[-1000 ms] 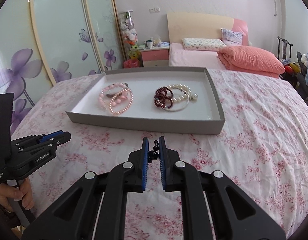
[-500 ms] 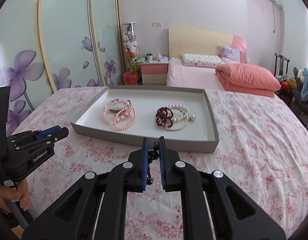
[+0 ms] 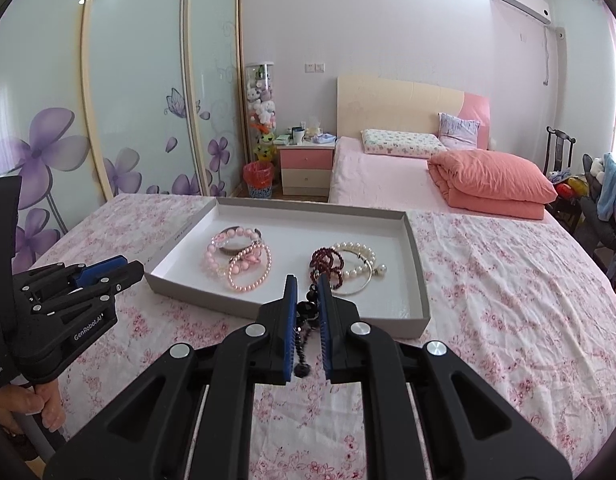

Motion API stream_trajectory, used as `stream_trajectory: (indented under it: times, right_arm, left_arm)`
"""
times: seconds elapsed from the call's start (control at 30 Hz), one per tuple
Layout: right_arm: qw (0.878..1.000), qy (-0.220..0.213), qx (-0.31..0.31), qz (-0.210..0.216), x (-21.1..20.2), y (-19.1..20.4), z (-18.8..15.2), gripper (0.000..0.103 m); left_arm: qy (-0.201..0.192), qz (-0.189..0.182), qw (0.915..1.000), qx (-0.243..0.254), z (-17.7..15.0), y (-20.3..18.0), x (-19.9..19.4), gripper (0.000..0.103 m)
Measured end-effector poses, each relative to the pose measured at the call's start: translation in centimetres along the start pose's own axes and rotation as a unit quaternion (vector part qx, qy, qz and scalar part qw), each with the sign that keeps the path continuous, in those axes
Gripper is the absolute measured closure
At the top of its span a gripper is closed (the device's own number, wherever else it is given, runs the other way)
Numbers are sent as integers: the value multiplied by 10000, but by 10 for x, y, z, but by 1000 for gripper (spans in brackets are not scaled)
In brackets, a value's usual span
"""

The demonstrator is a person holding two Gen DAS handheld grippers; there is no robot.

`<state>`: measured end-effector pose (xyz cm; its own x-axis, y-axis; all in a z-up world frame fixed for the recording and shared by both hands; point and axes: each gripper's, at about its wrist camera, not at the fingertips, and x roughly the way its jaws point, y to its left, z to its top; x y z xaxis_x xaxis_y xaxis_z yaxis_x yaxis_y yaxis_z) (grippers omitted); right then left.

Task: Organize jewelry
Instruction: 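Lower the earring and black bead bracelet into the tray, opening both tools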

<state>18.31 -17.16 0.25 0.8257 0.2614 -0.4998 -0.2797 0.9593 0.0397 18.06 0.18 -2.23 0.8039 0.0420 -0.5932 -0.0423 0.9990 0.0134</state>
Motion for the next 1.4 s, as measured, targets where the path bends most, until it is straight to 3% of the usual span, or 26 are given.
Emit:
stream_trajectory:
  times: [0.5,0.77,1.1,1.17,1.23,1.4]
  right_arm:
    - [9994,-263,241,-46,26,-19,38,92]
    - [9983,-93,552,154,66,-32,52,92]
    - [9955,242,862,314,108,-39,54,91]
    - [9951,297,883,324,109,-40,52,85]
    - [9959,226,855,204,106,-42,49,63]
    - [9954,240,925,65,105,-54,42,62]
  left_arm:
    - [-157,21,9997,199,31,-14,23,83]
    - [-44,-293,9996,-25,58,-10,56,83]
    - [228,-572,9981,-68,63,-20,94,83]
    - [266,-595,9979,-53,63,-22,99,83]
    - [289,-617,9977,-34,62,-24,102,83]
    - [332,-631,9974,-46,62,-26,112,83]
